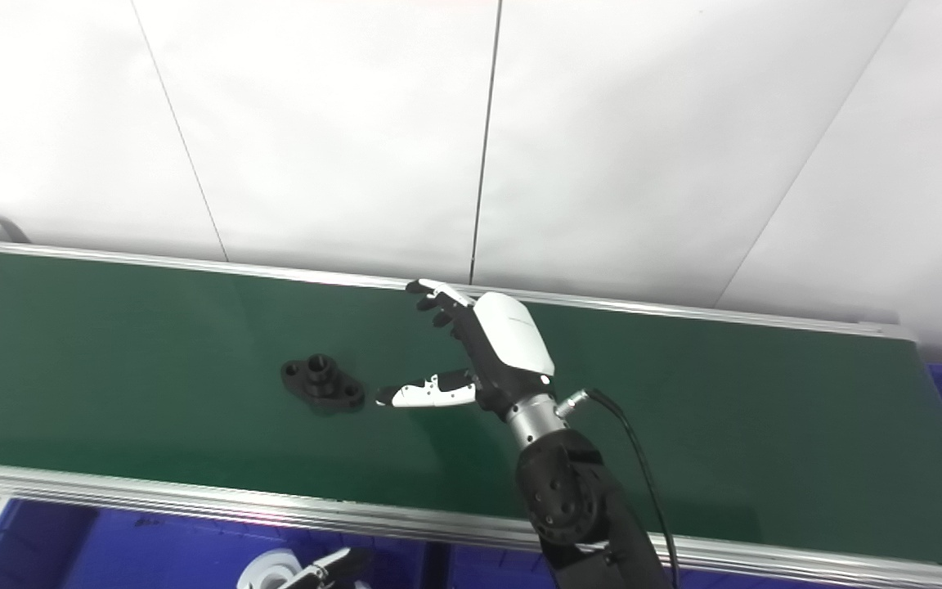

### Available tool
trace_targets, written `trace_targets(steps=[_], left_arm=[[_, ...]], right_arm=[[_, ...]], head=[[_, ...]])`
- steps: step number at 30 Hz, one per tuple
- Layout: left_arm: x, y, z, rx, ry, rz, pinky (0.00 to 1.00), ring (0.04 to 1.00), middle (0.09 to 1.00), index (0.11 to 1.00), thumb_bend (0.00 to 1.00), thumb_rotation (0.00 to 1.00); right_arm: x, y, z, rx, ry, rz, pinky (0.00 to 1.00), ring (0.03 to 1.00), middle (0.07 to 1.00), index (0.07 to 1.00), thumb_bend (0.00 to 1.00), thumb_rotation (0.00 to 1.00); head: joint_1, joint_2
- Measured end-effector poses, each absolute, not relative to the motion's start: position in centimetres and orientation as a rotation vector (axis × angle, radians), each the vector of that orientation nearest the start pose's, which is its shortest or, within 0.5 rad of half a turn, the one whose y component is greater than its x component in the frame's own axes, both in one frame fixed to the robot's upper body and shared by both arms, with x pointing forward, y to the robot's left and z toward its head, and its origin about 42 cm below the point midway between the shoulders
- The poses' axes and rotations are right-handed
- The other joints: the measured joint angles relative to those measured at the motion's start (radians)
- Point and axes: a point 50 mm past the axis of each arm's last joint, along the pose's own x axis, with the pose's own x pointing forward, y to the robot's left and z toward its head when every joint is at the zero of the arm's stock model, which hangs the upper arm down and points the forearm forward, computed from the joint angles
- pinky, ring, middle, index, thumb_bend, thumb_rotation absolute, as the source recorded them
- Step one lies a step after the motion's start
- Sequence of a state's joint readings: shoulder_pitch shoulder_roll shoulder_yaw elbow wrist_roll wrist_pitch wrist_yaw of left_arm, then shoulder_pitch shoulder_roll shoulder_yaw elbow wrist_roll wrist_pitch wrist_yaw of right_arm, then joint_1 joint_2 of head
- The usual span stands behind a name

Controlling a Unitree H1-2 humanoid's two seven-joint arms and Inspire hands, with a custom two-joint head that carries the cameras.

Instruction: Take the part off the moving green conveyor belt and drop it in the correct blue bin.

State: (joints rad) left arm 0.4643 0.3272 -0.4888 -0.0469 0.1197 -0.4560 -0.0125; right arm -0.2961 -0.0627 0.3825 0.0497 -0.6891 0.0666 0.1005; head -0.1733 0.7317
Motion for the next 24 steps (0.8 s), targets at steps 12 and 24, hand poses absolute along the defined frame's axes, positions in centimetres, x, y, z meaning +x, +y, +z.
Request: trace_targets(steps=[12,24], left_arm=[[7.9,19.2,3.9,0.178,0.009,-0.522,0.89,0.926,0.935,0.886,0.86,0.39],[8.3,18.2,4.0,0.185,-0.009,-0.503,0.94,0.959,0.965,0.924,0.81,0.37]], right_arm=[[36.2,-8.1,14.6,-0.95,-0.259,0.51,0.62,0.72,0.777,0.827,0.84,0.38],[37.8,-6.8,14.0,-1.025,-0.231,0.567,0.64,0.742,0.785,0.811,0.83,0.32]], head=[[0.014,0.005],[0.028,0.025]])
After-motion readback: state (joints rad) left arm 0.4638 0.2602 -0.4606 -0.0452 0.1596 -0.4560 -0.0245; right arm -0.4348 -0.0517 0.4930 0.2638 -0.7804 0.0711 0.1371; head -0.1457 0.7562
